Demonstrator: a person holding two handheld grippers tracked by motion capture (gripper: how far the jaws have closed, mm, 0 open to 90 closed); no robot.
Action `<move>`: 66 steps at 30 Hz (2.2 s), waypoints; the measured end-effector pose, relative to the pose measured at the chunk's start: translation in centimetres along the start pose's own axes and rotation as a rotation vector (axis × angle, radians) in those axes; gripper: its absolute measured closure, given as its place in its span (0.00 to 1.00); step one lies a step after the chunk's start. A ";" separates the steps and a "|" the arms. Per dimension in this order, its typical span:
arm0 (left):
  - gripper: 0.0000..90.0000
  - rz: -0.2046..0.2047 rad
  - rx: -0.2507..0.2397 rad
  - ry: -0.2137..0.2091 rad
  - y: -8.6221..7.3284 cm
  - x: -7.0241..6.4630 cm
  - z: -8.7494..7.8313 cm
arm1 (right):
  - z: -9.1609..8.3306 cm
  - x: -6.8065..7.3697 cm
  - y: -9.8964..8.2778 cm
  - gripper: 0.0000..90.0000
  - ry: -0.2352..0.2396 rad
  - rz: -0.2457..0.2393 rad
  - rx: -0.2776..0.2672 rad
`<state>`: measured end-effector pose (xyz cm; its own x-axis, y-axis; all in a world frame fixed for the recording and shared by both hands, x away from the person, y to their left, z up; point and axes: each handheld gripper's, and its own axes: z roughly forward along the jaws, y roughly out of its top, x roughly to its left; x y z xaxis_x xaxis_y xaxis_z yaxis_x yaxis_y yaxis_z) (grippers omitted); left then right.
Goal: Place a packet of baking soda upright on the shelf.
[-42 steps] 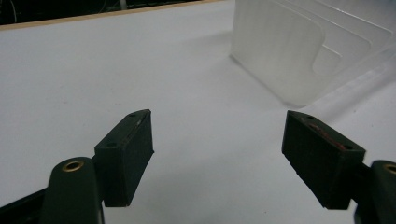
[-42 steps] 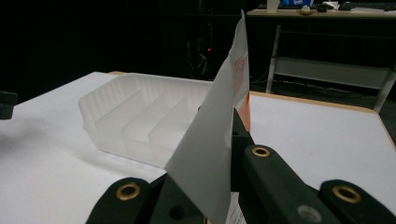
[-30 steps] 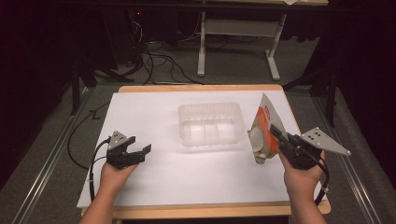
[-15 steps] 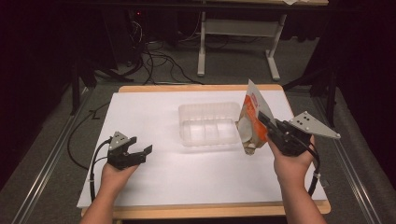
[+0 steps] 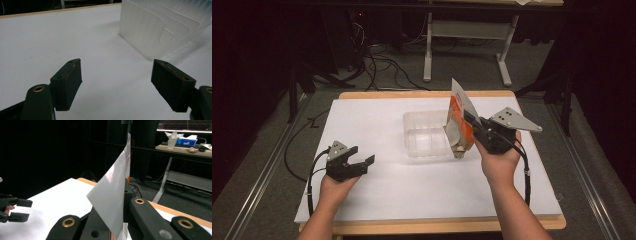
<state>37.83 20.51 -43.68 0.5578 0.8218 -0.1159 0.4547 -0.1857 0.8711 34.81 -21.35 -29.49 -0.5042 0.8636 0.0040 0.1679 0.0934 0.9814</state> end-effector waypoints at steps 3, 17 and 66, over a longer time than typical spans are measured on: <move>0.28 -0.001 -0.001 0.000 0.0 0.1 -0.1 | 1.0 0.3 0.3 1.00 0.008 -0.004 0.001; 0.28 -0.012 -0.013 -0.003 0.0 0.2 -0.1 | 5.3 1.8 1.0 1.00 0.047 -0.006 0.003; 0.28 -0.013 -0.006 -0.015 0.0 0.4 0.3 | 15.4 3.2 -2.8 1.00 0.026 -0.027 0.140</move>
<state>38.23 20.67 -43.83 0.5625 0.8157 -0.1347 0.4577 -0.1716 0.8724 45.78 -11.18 -35.16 -0.5312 0.8471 -0.0152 0.2699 0.1862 0.9447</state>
